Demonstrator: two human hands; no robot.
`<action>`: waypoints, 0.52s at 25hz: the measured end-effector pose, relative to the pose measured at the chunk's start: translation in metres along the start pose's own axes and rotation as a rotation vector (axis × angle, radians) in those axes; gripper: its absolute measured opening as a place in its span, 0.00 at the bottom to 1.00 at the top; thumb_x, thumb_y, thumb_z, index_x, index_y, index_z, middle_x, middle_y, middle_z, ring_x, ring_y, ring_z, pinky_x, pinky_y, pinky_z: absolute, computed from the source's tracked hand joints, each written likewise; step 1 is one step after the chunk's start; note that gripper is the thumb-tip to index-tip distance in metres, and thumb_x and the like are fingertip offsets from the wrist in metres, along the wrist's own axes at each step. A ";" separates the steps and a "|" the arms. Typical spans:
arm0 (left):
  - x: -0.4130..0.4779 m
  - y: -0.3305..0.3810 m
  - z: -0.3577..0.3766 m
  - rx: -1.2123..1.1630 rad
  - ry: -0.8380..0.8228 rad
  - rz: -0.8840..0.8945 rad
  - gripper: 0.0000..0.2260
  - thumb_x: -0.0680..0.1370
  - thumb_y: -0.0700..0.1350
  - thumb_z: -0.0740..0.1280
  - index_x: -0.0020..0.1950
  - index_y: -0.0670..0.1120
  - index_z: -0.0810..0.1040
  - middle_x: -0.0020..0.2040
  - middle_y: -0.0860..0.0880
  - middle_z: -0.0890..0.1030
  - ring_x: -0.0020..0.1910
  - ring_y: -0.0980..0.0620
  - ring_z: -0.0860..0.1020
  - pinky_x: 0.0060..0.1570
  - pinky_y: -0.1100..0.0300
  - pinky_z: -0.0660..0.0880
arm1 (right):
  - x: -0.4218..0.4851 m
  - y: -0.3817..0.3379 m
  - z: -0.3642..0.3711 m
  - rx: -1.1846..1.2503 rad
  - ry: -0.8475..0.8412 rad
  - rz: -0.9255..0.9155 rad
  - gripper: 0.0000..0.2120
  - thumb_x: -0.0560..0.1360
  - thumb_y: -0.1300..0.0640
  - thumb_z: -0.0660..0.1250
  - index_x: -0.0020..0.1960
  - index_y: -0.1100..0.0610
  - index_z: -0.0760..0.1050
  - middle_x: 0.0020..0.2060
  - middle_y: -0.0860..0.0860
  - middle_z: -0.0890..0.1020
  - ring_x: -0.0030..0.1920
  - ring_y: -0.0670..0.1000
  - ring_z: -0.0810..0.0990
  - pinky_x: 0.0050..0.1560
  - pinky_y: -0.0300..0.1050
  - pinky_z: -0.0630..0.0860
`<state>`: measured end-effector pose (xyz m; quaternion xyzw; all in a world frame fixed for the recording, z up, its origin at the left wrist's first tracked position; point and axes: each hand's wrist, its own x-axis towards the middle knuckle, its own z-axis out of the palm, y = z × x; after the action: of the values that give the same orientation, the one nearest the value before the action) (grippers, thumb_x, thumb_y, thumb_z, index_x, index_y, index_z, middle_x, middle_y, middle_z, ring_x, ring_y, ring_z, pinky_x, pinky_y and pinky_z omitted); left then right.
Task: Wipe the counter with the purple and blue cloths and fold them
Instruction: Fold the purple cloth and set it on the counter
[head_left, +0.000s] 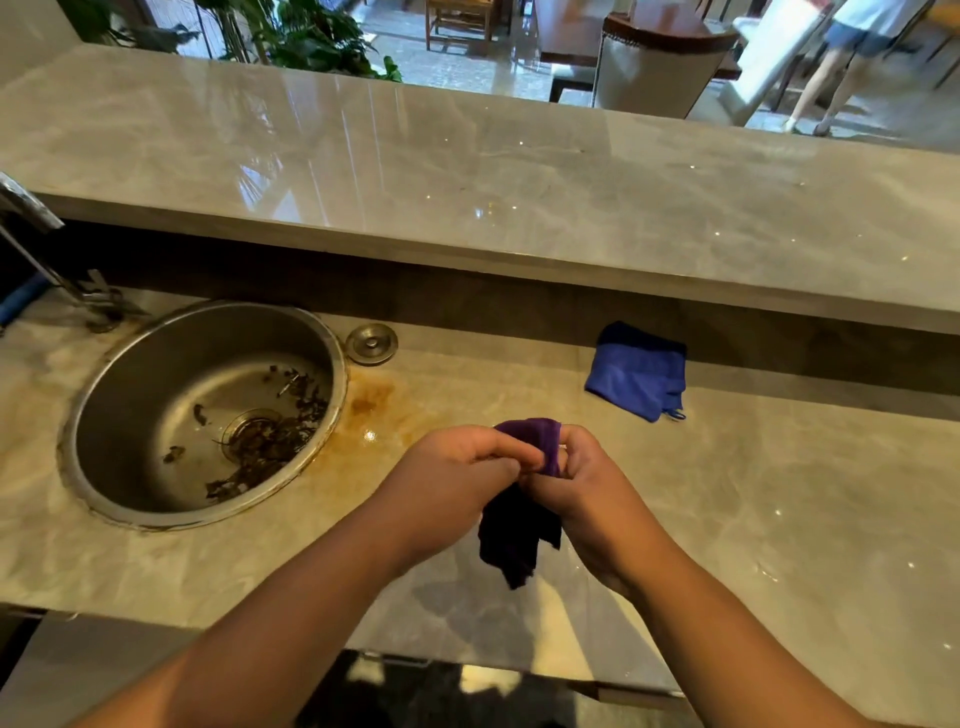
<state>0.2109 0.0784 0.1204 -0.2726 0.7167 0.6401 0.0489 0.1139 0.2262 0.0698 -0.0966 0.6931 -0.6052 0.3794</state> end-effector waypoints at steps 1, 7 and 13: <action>0.003 -0.008 -0.013 -0.013 0.078 0.022 0.09 0.80 0.42 0.69 0.55 0.55 0.86 0.53 0.54 0.87 0.56 0.55 0.84 0.54 0.62 0.79 | 0.002 -0.004 0.006 0.018 0.001 0.015 0.20 0.76 0.70 0.69 0.66 0.56 0.75 0.54 0.63 0.86 0.55 0.65 0.87 0.60 0.64 0.81; 0.024 -0.053 -0.062 -0.401 -0.322 -0.173 0.24 0.74 0.50 0.71 0.71 0.52 0.78 0.68 0.48 0.83 0.69 0.46 0.79 0.73 0.42 0.70 | 0.016 -0.039 0.009 0.284 -0.004 0.056 0.20 0.80 0.72 0.59 0.67 0.60 0.79 0.58 0.62 0.86 0.59 0.62 0.86 0.64 0.60 0.80; 0.081 -0.042 -0.010 -0.218 -0.033 -0.189 0.08 0.82 0.44 0.69 0.61 0.49 0.80 0.52 0.46 0.89 0.49 0.48 0.89 0.51 0.49 0.85 | 0.036 0.008 -0.023 0.269 0.088 0.282 0.18 0.83 0.63 0.66 0.69 0.47 0.76 0.59 0.57 0.88 0.59 0.60 0.87 0.62 0.62 0.83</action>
<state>0.1643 0.0415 0.0511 -0.3320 0.6133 0.7109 0.0906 0.0765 0.2241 0.0471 0.0793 0.6286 -0.6370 0.4391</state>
